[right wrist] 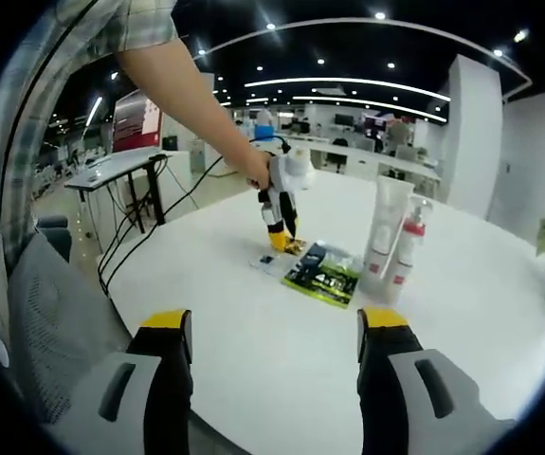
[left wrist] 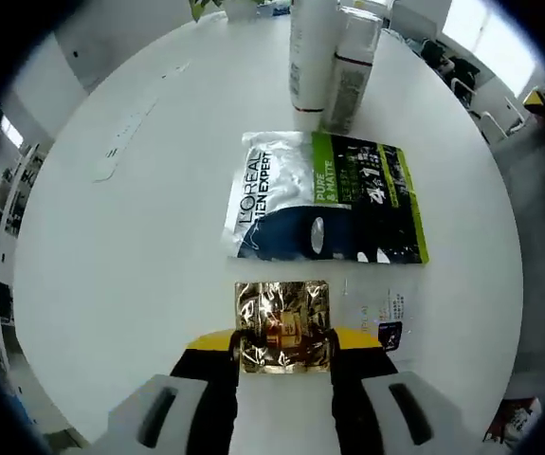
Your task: Arrange the skincare products in the storage area until every visible bottle or jar stands upright without overlapping.
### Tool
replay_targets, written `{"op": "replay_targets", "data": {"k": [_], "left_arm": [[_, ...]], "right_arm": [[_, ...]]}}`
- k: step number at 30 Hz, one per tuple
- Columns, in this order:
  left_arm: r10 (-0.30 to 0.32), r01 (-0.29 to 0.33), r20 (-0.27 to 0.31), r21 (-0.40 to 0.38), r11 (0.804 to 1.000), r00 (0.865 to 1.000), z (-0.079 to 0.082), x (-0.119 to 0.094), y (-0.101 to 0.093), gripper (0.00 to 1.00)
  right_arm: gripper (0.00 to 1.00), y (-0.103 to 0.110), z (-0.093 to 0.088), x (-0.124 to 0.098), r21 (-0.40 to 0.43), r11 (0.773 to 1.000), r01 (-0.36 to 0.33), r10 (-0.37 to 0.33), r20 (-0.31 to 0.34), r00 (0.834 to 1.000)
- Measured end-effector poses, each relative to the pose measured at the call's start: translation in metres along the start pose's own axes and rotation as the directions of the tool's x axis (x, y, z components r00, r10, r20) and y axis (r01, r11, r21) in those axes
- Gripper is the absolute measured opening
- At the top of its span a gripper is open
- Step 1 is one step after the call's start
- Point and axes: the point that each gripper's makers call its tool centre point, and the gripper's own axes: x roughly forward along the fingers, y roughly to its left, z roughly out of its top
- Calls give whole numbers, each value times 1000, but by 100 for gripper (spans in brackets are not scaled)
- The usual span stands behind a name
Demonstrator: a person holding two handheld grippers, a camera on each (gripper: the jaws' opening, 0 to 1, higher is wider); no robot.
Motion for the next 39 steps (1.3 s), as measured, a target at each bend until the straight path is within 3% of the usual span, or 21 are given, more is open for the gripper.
{"op": "replay_targets", "data": {"k": [4,12,20,21,31,35,39], "left_arm": [[-6,7,-9,36,999,1000,4,1,-1,28],[-16,23,-49,139,990,999,4,2,-4,30],[-25,28,-32,93,995,999,4,2,-2,32],[-30,30,-9,53,998,1000,7,0,-3,32],[34,-34,53,11,999,998,11,-31,3,35],[62,-50,166,-78,996,984,22,-53,-8,35],[129,-85,248,-180,980,960,24,-80,-21,38]], "right_arm": [[68,0,0,0,3,1000,1,-1,1,1000],[68,0,-1,0,-1,1000,0,0,-4,1000],[68,-1,-1,0,-1,1000,1,-1,-3,1000],[68,-1,-1,0,-2,1000,1,-1,-3,1000],[68,-2,3,-1,3,1000,1,-2,14,1000],[68,-3,7,-3,9,1000,3,-3,31,1000],[68,-1,11,-5,13,1000,-7,6,55,998]]}}
